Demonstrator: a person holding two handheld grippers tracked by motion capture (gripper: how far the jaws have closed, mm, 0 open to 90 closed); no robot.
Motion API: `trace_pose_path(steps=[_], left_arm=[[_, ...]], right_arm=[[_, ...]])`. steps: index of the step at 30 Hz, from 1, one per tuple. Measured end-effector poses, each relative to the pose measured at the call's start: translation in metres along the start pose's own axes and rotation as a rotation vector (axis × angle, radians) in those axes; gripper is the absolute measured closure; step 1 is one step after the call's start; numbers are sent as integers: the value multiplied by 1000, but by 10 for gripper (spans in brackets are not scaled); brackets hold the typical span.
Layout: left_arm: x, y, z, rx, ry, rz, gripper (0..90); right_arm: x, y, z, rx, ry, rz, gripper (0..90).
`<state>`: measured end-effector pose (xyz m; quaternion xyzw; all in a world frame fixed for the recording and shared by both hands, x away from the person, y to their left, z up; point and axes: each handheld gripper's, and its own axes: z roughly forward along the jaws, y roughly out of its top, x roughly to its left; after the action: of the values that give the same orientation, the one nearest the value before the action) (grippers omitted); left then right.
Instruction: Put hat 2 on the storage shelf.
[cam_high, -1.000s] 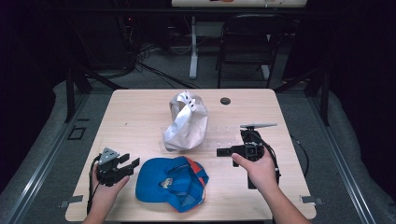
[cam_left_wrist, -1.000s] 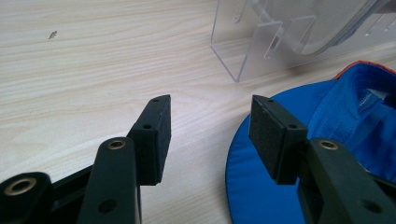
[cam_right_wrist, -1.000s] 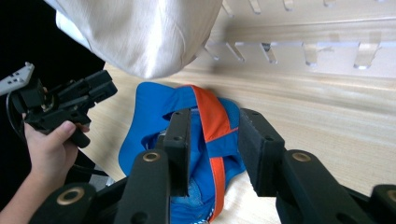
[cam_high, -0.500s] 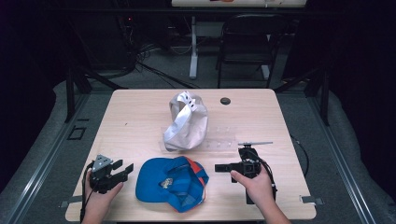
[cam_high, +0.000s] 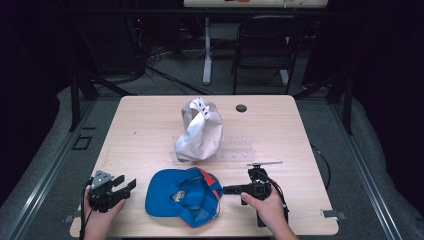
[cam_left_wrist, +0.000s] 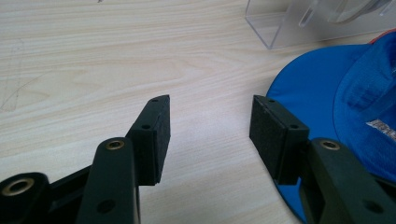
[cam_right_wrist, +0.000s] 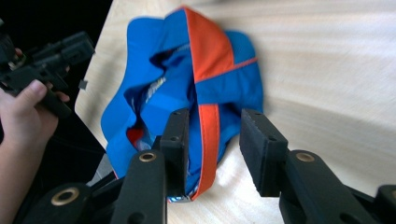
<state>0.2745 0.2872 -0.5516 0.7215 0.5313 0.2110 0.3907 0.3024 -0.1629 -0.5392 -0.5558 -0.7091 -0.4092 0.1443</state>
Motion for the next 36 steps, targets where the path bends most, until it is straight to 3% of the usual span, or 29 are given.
trace_pose_path(steps=[2,3,10,15,20,28,33,36], left_arm=[[0,0,-1,10,4,4,487],[0,0,-1,9,5,5,486],[0,-1,1,8,9,15,484],[0,-2,1,11,12,17,483],[0,-3,-1,11,14,11,482],[1,-4,-2,6,18,6,481],[2,-4,-2,6,18,5,481],[2,-4,-2,6,18,3,481]], right_arm=[[-2,-3,6,29,21,16,625],[-3,-3,6,58,1,6,620],[-6,-8,19,97,37,22,614],[-9,-10,31,137,36,15,612],[-9,-10,40,166,43,40,611],[-2,-9,42,168,99,34,658],[-3,-7,35,161,159,60,704],[-3,-7,34,160,159,66,729]])
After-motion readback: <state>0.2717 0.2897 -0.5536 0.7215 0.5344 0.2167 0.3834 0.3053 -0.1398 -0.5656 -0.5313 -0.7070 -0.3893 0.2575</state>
